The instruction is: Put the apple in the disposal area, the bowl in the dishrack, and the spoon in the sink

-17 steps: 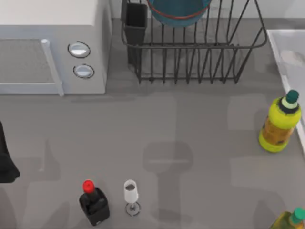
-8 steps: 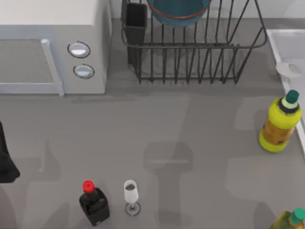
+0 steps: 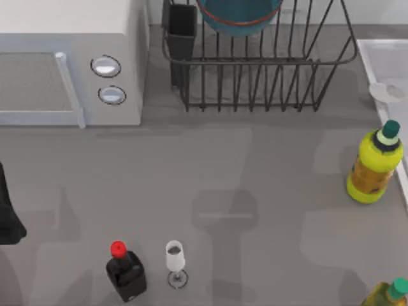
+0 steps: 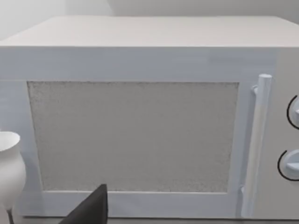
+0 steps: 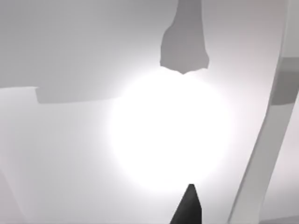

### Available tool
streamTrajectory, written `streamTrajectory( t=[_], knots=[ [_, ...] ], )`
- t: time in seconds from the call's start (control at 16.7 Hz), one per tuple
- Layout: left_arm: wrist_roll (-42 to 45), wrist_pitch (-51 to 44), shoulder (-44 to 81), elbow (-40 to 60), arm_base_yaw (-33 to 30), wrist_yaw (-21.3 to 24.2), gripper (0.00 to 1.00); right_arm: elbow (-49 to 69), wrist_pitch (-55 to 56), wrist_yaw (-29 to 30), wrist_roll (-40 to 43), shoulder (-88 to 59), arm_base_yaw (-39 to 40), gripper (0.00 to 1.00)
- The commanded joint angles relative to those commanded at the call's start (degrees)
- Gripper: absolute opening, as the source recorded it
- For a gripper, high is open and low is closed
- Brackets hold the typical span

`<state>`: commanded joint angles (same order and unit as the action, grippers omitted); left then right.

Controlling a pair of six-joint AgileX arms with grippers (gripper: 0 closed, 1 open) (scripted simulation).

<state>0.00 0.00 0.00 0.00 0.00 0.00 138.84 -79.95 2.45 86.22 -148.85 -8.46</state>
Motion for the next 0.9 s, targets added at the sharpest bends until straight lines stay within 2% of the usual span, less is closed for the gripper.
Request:
streamTrajectory(
  t=[0.54,0.9],
  knots=[
    [0.00,0.00,0.00,0.00,0.00,0.00,1.00,0.00,0.00,0.00,0.00,0.00,0.00,0.98],
    [0.00,0.00,0.00,0.00,0.00,0.00,1.00,0.00,0.00,0.00,0.00,0.00,0.00,1.00]
  ],
)
